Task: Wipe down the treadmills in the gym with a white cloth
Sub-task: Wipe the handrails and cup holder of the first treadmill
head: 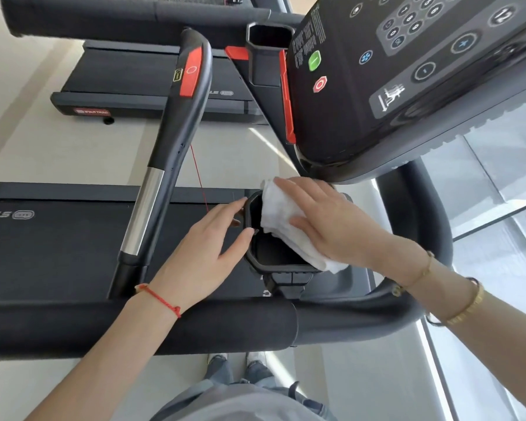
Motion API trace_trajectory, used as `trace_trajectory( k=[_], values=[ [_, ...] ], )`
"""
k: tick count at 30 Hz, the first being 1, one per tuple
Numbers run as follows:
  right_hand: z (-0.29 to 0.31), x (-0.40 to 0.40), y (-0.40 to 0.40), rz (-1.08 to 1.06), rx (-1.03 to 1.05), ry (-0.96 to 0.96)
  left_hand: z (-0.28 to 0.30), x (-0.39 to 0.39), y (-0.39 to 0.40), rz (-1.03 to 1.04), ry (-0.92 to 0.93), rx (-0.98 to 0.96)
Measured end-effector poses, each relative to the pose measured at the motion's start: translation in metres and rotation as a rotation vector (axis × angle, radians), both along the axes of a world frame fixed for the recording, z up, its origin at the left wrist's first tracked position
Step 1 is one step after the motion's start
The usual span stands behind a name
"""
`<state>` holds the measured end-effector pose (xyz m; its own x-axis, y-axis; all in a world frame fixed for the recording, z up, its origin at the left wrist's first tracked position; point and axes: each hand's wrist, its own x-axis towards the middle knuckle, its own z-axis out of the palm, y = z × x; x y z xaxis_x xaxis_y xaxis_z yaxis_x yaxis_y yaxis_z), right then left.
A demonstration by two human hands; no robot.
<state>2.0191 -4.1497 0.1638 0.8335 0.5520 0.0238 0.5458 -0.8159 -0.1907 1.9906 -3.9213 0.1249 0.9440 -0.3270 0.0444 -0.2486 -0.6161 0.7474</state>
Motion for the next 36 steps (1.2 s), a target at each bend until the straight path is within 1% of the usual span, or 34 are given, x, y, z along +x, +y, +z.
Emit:
trace_trajectory(
  k=[3,6,8,11,14,16,19,21,23,25,28,31,33,34,36],
  values=[
    [0.001,0.019,0.02,0.076,-0.112,-0.056,-0.003,0.0,0.001,0.016,-0.01,0.022],
    [-0.001,0.014,0.018,0.021,-0.123,-0.059,-0.003,0.0,0.001,0.011,-0.009,0.005],
    [-0.003,0.0,0.007,-0.073,0.004,-0.013,-0.002,-0.001,0.001,-0.002,-0.014,-0.006],
    [-0.007,-0.028,-0.003,-0.299,0.296,0.139,0.0,-0.001,0.0,0.003,-0.007,-0.002],
    [-0.018,-0.061,0.0,-0.497,0.46,0.231,0.0,-0.002,-0.001,-0.005,-0.009,0.002],
    [-0.022,-0.067,0.0,-0.562,0.486,0.257,0.001,-0.002,-0.001,-0.008,-0.006,0.003],
    [-0.019,-0.04,0.001,-0.572,0.412,0.242,0.001,-0.002,0.0,-0.01,-0.011,0.024],
    [-0.015,-0.023,0.003,-0.578,0.407,0.233,0.001,-0.001,0.0,-0.01,-0.017,0.028],
    [-0.014,-0.028,0.006,-0.591,0.421,0.208,0.001,-0.001,-0.001,-0.012,-0.022,0.023],
    [-0.015,-0.051,0.006,-0.591,0.434,0.188,0.001,-0.001,-0.001,-0.011,-0.026,0.023],
    [-0.011,-0.083,0.003,-0.589,0.531,0.228,0.001,-0.001,-0.001,-0.01,-0.035,0.025],
    [0.0,-0.102,-0.002,-0.514,0.543,0.171,0.001,-0.001,-0.001,-0.018,-0.028,0.02],
    [0.01,-0.108,-0.006,-0.378,0.51,0.157,0.002,-0.001,-0.001,-0.023,-0.02,0.015],
    [0.015,-0.109,-0.008,-0.288,0.468,0.182,0.003,-0.002,0.0,-0.026,-0.015,0.012],
    [0.019,-0.105,-0.008,-0.131,0.322,0.217,0.004,-0.001,0.0,-0.027,-0.006,0.005]
  ],
)
